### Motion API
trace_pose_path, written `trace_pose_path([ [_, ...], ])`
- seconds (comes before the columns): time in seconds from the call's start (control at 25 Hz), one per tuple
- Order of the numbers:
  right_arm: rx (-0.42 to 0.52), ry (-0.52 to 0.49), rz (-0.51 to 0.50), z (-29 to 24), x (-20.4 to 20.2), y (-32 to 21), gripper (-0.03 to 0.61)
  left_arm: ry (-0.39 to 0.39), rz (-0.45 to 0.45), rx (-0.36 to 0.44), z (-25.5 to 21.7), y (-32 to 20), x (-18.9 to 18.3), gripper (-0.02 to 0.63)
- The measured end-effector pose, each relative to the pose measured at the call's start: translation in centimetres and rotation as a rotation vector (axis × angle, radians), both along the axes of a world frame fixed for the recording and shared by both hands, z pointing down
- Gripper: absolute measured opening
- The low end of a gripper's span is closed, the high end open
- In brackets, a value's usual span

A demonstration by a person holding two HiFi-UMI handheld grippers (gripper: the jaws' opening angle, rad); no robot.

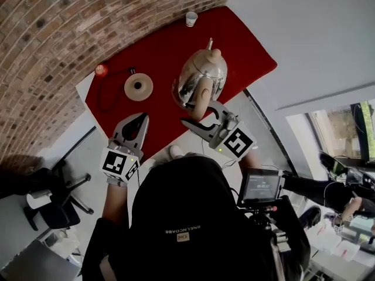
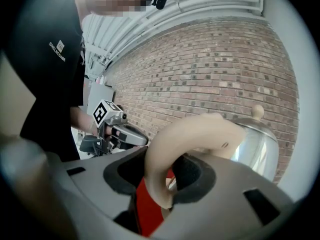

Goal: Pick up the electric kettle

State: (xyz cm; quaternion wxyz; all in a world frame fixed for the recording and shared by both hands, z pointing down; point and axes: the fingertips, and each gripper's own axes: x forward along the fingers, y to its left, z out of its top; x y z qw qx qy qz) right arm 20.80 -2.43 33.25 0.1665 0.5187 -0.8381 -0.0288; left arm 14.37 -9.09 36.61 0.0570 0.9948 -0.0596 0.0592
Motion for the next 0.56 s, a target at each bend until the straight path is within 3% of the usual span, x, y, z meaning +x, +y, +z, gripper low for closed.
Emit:
trace_pose_path([
  [0.56,0.019,-0.012,0.012,-0.3,0.9,-1.2,0.152,0.006,-0.001,0.004,-0.1,-0.7,0.7,0.007],
])
